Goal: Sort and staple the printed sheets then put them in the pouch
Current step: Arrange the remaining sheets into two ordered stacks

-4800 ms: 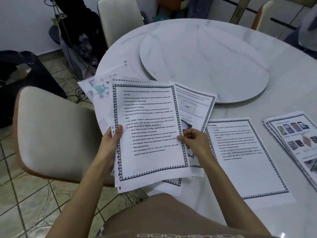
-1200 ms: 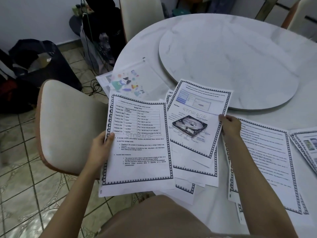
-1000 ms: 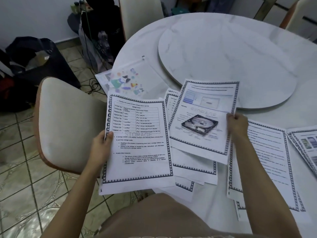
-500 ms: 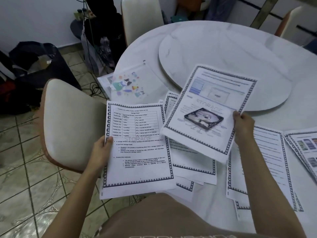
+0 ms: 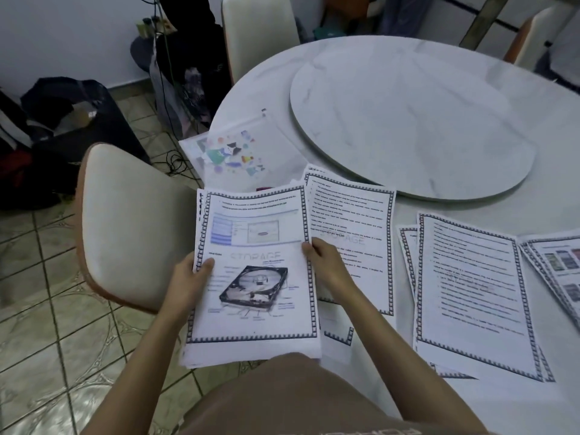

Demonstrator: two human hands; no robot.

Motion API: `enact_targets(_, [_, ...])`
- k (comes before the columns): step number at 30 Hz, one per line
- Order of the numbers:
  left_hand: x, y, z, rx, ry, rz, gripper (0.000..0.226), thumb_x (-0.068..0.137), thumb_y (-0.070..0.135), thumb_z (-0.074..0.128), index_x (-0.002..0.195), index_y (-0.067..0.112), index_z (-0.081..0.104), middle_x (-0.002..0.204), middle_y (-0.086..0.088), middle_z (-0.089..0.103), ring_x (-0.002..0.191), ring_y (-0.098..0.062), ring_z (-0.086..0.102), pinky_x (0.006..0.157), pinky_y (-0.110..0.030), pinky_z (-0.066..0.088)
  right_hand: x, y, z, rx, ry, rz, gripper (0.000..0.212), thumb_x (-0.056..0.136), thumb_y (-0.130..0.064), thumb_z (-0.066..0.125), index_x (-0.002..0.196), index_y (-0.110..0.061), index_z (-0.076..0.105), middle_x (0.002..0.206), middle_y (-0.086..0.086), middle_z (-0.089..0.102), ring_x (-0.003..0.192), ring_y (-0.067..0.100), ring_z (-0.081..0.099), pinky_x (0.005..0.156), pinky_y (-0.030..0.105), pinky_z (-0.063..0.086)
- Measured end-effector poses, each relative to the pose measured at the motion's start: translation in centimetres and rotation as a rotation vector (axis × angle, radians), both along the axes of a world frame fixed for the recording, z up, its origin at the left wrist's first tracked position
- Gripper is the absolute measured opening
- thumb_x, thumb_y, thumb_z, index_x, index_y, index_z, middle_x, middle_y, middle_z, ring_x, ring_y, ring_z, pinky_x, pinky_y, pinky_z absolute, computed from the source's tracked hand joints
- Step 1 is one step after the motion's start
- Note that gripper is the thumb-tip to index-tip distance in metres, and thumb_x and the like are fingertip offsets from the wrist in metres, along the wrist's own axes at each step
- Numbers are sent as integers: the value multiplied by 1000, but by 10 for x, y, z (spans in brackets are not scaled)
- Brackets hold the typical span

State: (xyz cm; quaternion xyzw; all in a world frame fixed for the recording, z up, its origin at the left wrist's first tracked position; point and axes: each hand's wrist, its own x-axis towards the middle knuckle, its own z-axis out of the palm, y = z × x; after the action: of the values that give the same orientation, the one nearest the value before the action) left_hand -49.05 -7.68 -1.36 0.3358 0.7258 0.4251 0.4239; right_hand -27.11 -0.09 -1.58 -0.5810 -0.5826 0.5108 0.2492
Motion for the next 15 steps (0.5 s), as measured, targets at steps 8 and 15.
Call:
enact_targets(8, [2,-10,-3,10,109,25,25,94,14,49,115,1,56,109,-15,63,98,-29,59,87,-40,47,87,30,-8,166,-397,-340,27,92,-15,52,111,3,59,116,21,55,101,28,55,83,29,41])
enact_targets(15, [5,-24,-3,-16,131,37,27,94,17,49,117,5,56,112,-15,65,101,-32,62,92,-49,49,88,32,-10,23,-735,-386,66,84,-26,63,129,11,31,135,28,30,125,40,31,99,45,36])
